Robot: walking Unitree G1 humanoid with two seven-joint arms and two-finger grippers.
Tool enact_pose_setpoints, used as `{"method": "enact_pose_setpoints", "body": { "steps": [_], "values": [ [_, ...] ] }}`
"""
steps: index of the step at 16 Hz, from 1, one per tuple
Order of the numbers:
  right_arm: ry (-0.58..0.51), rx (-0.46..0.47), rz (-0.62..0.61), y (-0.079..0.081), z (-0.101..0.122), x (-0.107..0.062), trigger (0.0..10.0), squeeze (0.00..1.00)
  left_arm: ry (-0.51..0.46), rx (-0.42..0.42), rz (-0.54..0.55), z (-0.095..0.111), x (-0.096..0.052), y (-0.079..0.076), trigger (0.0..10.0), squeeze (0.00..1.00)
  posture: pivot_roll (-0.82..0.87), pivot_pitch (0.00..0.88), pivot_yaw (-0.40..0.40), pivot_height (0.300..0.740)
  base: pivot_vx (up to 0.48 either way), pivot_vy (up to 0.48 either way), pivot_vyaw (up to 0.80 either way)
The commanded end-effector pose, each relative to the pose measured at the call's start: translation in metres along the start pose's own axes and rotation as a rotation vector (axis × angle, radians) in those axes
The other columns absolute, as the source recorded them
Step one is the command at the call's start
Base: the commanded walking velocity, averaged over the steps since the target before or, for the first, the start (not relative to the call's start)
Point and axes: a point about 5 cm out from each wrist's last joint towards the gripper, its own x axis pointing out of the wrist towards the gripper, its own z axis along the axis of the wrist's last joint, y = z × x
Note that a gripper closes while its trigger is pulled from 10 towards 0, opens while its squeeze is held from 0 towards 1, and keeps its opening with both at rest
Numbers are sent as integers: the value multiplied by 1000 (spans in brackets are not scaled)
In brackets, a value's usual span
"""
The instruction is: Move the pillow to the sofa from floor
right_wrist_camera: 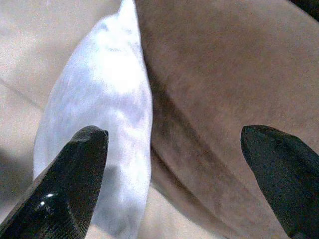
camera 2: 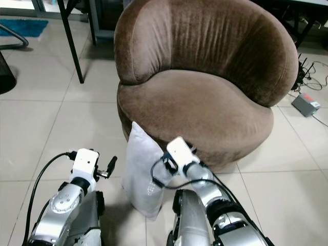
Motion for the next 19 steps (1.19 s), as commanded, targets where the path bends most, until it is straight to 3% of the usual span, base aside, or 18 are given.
{"method": "enact_pose_setpoints", "body": {
  "steps": [1, 7, 13, 19],
  "values": [
    [12, -32, 7, -3, 0, 1, 10000, 0, 3, -2, 0, 0, -2, -1, 10000, 0, 160, 110, -116, 550, 0, 0, 0],
    [84, -73, 52, 2, -7, 3, 10000, 0, 34, -5, 8, -7, -23, -3, 10000, 0, 195, 181, -140, 550, 0, 0, 0],
    [110, -52, 45, 12, -13, 3, 10000, 0, 88, 29, 38, -12, -59, 13, 10000, 0, 272, 279, -119, 550, 0, 0, 0],
    [97, 4, -44, 1, -3, 8, 10000, 0, 136, 55, 65, -9, -89, 24, 10000, 0, 323, 352, -104, 550, 0, 0, 0]
  ]
}}
